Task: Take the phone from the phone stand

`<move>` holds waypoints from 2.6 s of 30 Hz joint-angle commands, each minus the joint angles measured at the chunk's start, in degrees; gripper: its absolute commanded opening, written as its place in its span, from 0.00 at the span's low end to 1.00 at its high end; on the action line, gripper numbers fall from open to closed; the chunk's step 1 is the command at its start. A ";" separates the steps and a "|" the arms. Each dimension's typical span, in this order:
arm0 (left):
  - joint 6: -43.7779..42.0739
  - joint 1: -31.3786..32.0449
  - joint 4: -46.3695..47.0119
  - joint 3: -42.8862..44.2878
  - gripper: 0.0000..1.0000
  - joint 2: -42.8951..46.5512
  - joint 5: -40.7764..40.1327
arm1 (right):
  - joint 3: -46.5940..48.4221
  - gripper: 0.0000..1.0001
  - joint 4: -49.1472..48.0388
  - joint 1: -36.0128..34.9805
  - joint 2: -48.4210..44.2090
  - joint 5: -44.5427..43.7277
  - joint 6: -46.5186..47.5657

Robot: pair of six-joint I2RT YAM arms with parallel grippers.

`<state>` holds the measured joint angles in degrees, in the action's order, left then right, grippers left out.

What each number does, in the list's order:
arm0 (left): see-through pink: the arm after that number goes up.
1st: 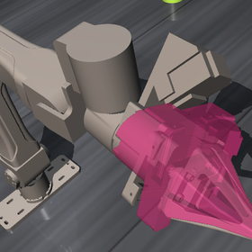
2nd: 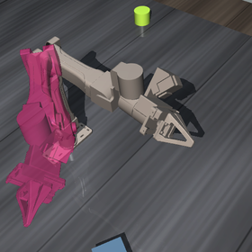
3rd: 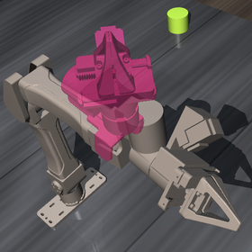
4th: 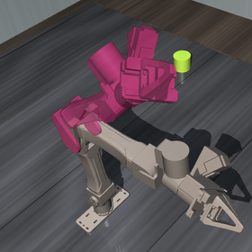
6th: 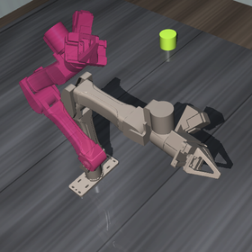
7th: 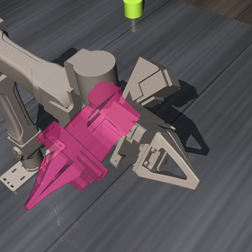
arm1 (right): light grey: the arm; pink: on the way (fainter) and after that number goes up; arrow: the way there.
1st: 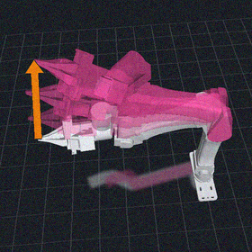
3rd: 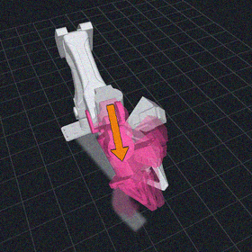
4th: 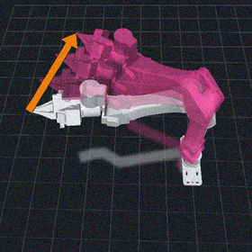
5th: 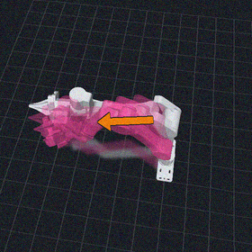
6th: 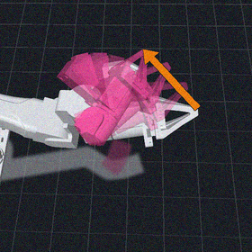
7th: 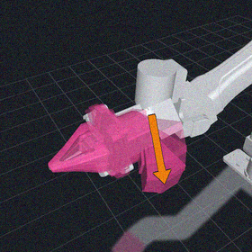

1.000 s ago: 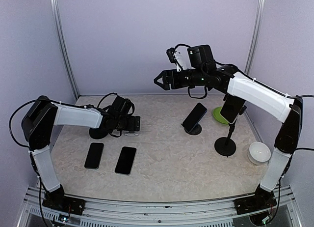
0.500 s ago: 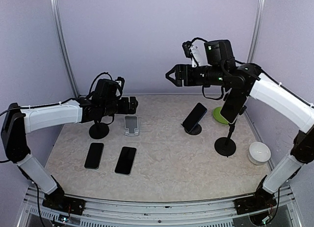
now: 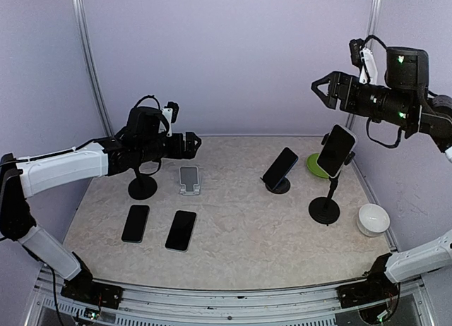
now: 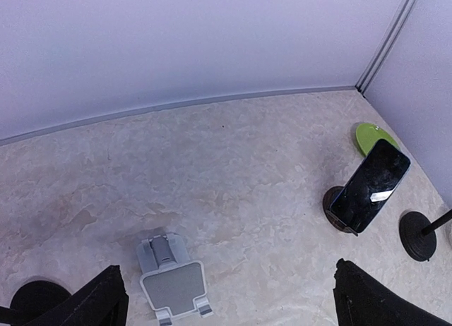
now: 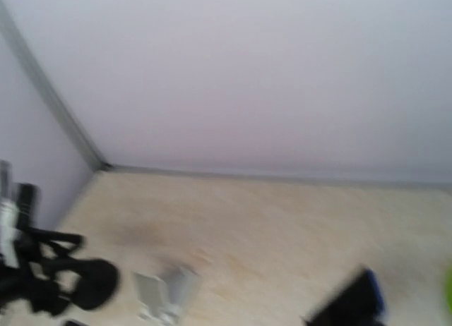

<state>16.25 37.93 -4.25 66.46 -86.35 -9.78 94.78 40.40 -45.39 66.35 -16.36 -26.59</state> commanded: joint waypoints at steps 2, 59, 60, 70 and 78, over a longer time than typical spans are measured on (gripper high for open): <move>-1.33 0.46 1.58 -0.08 0.99 1.09 2.02 | -1.55 0.82 16.44 -2.71 -1.29 -12.35 -8.20; -3.03 1.18 1.97 4.03 0.99 1.93 2.77 | -30.62 0.76 0.68 26.26 -7.82 21.88 7.00; -3.12 1.18 2.07 4.03 0.99 1.92 2.81 | -30.72 0.71 0.42 26.35 -7.94 22.13 7.12; -4.00 0.50 2.34 4.58 0.99 2.38 2.84 | -31.50 0.46 -1.10 26.49 -9.13 24.37 7.35; -4.60 0.05 2.97 3.67 0.99 3.84 2.75 | -29.55 0.29 -3.10 26.49 -8.01 27.79 6.59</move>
<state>12.86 38.52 -3.38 68.95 -85.06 -6.57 63.72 41.25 -19.40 58.24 7.46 -19.22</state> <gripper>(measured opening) 0.988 0.334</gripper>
